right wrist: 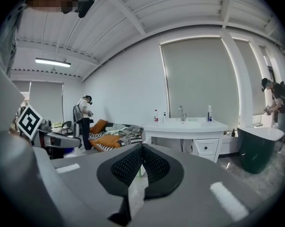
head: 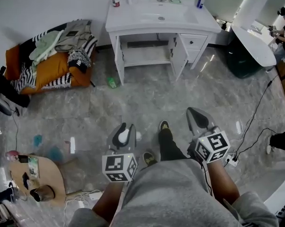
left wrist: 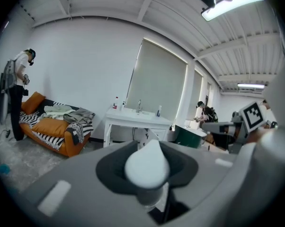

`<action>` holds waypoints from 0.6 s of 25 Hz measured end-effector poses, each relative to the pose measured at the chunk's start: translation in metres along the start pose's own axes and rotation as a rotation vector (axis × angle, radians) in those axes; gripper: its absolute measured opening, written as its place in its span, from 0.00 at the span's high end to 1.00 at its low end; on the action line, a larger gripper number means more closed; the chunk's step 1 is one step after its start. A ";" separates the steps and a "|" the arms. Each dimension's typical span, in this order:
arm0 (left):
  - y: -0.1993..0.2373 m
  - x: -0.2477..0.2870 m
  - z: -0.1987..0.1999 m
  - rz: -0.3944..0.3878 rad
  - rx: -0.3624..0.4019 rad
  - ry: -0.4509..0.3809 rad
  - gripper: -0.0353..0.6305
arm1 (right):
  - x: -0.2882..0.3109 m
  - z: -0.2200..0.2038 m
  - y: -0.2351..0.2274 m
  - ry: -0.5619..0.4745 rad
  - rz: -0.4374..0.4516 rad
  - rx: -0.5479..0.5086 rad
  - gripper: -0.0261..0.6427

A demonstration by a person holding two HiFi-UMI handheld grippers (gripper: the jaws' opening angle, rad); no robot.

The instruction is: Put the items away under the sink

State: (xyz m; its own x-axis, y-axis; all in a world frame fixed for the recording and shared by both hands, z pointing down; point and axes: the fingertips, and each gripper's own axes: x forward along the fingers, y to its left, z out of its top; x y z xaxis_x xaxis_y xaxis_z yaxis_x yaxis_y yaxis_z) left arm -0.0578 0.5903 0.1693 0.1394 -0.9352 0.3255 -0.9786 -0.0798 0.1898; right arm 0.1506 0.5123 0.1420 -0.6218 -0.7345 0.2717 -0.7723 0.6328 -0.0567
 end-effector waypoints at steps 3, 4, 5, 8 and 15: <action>0.003 0.004 0.004 0.011 0.002 -0.006 0.77 | 0.007 0.002 0.000 -0.002 0.011 -0.004 0.96; 0.004 0.006 0.006 0.017 0.001 -0.007 0.77 | 0.010 0.003 -0.001 0.000 0.015 -0.006 0.96; 0.005 0.008 0.008 0.022 0.000 -0.007 0.77 | 0.013 0.003 -0.002 0.002 0.018 -0.006 0.96; 0.010 0.016 0.014 0.029 -0.002 -0.006 0.77 | 0.024 0.007 -0.008 -0.003 0.019 0.004 0.96; 0.016 0.040 0.011 0.041 -0.003 0.015 0.77 | 0.045 0.000 -0.028 0.011 0.023 0.000 0.96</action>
State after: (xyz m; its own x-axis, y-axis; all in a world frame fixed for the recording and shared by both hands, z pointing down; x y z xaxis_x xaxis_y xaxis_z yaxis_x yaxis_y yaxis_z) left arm -0.0692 0.5480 0.1746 0.1015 -0.9322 0.3473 -0.9831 -0.0405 0.1784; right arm 0.1436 0.4615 0.1559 -0.6377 -0.7172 0.2810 -0.7580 0.6493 -0.0628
